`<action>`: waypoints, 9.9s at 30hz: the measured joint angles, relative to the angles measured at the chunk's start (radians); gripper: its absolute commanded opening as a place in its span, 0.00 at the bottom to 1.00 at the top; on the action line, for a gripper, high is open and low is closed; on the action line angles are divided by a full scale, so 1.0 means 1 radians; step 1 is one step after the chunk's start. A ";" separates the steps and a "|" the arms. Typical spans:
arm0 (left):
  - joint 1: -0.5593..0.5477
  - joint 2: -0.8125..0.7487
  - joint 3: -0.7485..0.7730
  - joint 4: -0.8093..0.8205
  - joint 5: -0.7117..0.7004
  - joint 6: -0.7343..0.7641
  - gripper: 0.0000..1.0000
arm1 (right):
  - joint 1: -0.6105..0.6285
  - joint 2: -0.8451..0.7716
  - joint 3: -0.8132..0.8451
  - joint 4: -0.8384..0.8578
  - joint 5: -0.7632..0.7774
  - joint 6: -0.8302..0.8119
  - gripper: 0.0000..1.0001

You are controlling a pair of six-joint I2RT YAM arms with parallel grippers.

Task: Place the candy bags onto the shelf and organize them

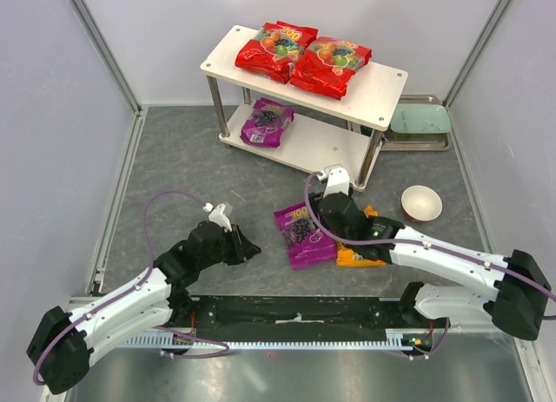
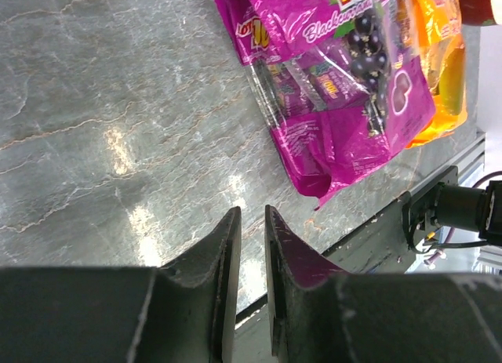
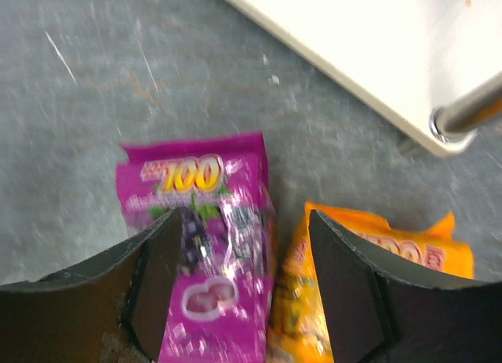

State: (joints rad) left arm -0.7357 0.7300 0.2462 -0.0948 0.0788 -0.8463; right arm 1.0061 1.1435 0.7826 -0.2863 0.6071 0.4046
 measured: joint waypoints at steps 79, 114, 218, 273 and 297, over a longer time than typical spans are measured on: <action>0.000 -0.312 0.117 -0.314 -0.101 0.027 0.53 | -0.329 0.569 0.002 0.995 -0.525 0.499 0.00; 0.000 -0.338 0.127 -0.346 -0.105 0.029 0.48 | 0.061 0.233 0.423 -0.607 0.076 -0.175 0.00; 0.000 -0.443 0.144 -0.423 -0.114 0.028 0.45 | -0.340 0.903 0.176 1.437 -0.651 0.806 0.00; 0.000 -0.446 0.155 -0.436 -0.128 0.028 0.46 | -0.448 1.161 0.512 1.545 -0.393 0.909 0.86; 0.000 -0.464 0.172 -0.457 -0.129 0.028 0.46 | -0.276 0.687 -0.058 1.565 -0.434 0.816 0.93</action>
State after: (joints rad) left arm -0.7357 0.2661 0.4183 -0.5522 -0.0498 -0.8185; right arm 0.7303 1.8305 0.7250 1.2785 0.1734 1.2201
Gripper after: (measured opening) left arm 0.459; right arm 0.936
